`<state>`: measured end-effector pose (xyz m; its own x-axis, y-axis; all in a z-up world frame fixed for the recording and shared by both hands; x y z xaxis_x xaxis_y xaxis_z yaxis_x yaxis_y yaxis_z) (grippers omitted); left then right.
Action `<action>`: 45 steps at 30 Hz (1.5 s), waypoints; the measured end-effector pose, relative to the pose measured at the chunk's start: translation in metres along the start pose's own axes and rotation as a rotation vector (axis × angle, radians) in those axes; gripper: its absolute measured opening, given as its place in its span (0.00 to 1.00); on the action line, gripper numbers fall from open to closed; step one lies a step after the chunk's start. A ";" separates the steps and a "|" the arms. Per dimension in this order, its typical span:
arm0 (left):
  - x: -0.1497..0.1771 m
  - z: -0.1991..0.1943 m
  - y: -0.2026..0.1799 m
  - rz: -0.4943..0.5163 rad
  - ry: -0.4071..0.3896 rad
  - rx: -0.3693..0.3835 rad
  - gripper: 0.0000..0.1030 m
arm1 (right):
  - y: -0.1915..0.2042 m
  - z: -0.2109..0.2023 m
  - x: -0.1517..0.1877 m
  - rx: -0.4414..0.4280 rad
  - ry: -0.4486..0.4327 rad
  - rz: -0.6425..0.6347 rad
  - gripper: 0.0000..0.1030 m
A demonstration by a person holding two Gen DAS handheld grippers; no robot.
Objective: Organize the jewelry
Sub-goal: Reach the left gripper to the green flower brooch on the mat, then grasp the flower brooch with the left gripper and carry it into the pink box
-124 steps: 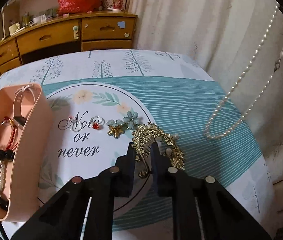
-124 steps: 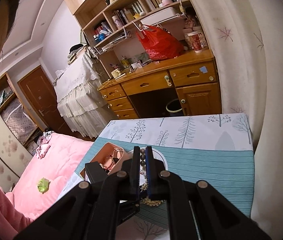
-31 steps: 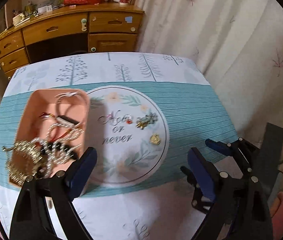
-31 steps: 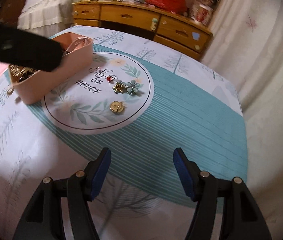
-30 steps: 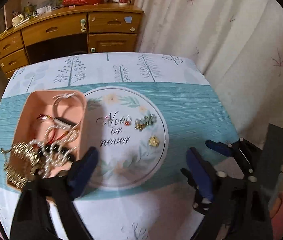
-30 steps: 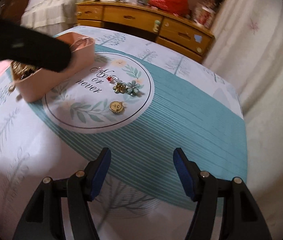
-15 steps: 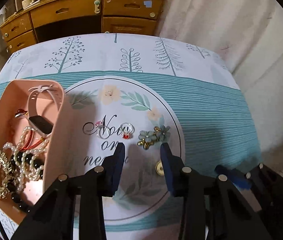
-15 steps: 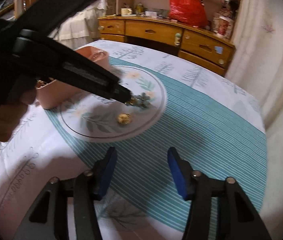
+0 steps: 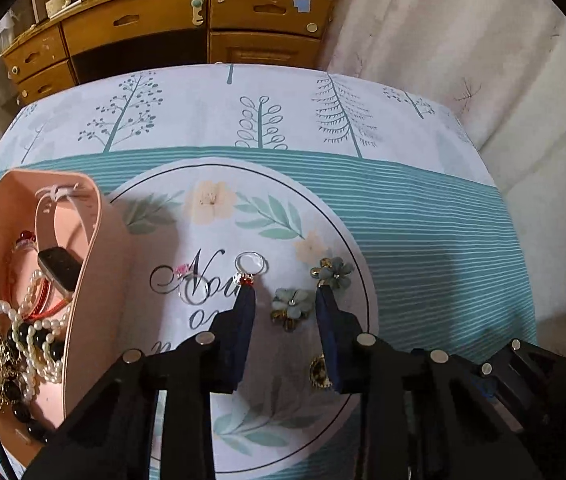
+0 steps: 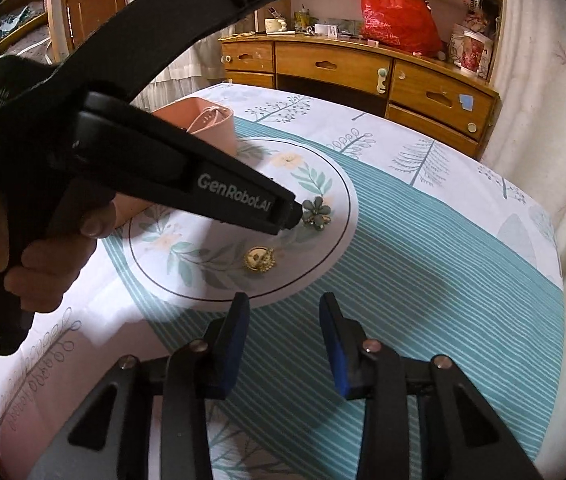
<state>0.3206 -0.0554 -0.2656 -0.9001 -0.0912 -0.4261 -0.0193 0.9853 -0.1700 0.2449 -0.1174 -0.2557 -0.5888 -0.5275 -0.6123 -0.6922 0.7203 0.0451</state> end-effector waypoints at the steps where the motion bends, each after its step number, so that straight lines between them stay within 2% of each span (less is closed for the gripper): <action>1: -0.001 0.001 0.000 -0.001 -0.002 0.002 0.27 | -0.001 0.000 0.001 0.001 0.002 0.005 0.35; 2: -0.001 0.001 0.002 -0.005 -0.006 0.003 0.19 | -0.003 0.001 0.001 0.002 0.004 0.012 0.36; 3: -0.001 0.001 0.002 -0.012 -0.003 0.010 0.17 | -0.003 0.001 0.001 0.003 0.004 0.016 0.36; 7: 0.001 -0.007 0.010 -0.058 -0.005 0.037 0.17 | -0.002 0.004 0.000 -0.006 0.008 0.021 0.36; 11: -0.001 -0.023 0.018 -0.057 -0.009 0.005 0.17 | 0.004 0.006 -0.004 -0.027 0.004 0.020 0.35; 20: -0.003 -0.064 0.035 -0.039 -0.036 -0.021 0.17 | 0.019 0.020 -0.015 0.007 0.016 0.010 0.35; 26: 0.008 -0.076 0.053 -0.040 -0.031 -0.049 0.17 | 0.019 0.026 -0.021 0.054 0.021 0.029 0.25; 27: 0.010 -0.077 0.056 -0.045 -0.027 -0.049 0.17 | 0.019 0.027 -0.021 0.058 0.020 0.034 0.19; 33: 0.020 -0.087 0.076 -0.067 -0.019 -0.063 0.17 | 0.020 0.028 -0.022 0.085 0.027 0.067 0.18; 36: 0.023 -0.096 0.089 -0.081 -0.029 -0.060 0.17 | 0.023 0.026 -0.027 0.073 0.028 0.118 0.18; 45: 0.029 -0.125 0.123 -0.064 -0.044 -0.056 0.17 | 0.051 -0.002 -0.069 -0.009 -0.089 0.321 0.18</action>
<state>0.2379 0.0815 -0.1876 -0.8763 -0.1592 -0.4548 -0.1016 0.9837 -0.1485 0.2490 -0.0457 -0.2095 -0.7388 -0.2326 -0.6325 -0.4811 0.8393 0.2533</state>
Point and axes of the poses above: each gripper's, at about its wrist camera, not at the fingertips, and z roughly the way its jaws point, y to its left, x to its underside, the point moved 7 cm from there along z, roughly the way its jaws point, and after that the axes turned 2 degrees about z, right-handed, at the moved point
